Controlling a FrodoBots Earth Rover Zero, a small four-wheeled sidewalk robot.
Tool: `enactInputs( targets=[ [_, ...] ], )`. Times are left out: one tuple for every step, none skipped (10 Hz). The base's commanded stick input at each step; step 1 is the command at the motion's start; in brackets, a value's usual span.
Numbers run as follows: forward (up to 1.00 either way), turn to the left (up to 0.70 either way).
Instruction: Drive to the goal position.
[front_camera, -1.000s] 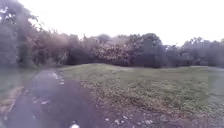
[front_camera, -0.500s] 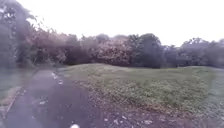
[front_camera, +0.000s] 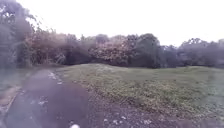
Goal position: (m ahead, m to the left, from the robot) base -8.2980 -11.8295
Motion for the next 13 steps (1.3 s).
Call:
enactInputs(
  targets=[
    [0.00,-0.60],
    [0.00,-0.60],
    [0.00,-0.60],
    [0.00,-0.60],
    [0.00,-0.60],
    [0.00,-0.60],
    [0.00,-0.60],
    [0.00,-0.60],
    [0.00,-0.60],
    [0.00,-0.60],
    [0.00,-0.60],
    [0.00,-0.60],
    [0.00,-0.60]
  ],
)
